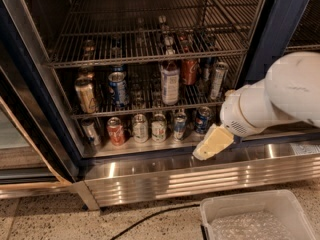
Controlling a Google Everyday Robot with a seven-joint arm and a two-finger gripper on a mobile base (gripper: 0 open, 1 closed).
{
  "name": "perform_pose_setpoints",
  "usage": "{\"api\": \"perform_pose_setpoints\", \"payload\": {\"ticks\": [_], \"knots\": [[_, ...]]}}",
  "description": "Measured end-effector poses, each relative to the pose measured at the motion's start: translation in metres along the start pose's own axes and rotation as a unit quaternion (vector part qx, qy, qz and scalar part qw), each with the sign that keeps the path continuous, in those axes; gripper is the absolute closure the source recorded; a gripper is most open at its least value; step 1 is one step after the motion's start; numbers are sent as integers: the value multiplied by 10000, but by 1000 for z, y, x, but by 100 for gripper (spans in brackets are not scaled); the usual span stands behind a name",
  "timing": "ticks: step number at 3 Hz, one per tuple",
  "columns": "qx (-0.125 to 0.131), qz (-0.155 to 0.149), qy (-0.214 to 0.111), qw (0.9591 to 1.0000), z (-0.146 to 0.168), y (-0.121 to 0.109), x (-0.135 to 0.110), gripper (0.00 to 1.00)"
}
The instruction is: Pick redbull can from middle shelf of fridge
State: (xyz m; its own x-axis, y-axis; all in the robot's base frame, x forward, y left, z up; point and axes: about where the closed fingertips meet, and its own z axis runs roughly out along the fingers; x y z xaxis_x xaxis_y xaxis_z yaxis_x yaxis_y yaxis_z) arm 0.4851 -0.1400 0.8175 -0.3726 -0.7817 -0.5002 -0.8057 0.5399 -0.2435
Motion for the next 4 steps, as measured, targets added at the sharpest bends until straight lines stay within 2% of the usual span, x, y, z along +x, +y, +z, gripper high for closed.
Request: {"api": "perform_pose_setpoints", "payload": {"ticks": [1, 2, 3, 4], "knots": [[366, 342, -626, 9968, 53, -13, -2, 0], [366, 343, -628, 9968, 53, -13, -2, 0], [398, 573, -849, 9939, 86, -16, 11, 0], [853, 777, -1286, 9850, 106, -43, 12, 0]]}}
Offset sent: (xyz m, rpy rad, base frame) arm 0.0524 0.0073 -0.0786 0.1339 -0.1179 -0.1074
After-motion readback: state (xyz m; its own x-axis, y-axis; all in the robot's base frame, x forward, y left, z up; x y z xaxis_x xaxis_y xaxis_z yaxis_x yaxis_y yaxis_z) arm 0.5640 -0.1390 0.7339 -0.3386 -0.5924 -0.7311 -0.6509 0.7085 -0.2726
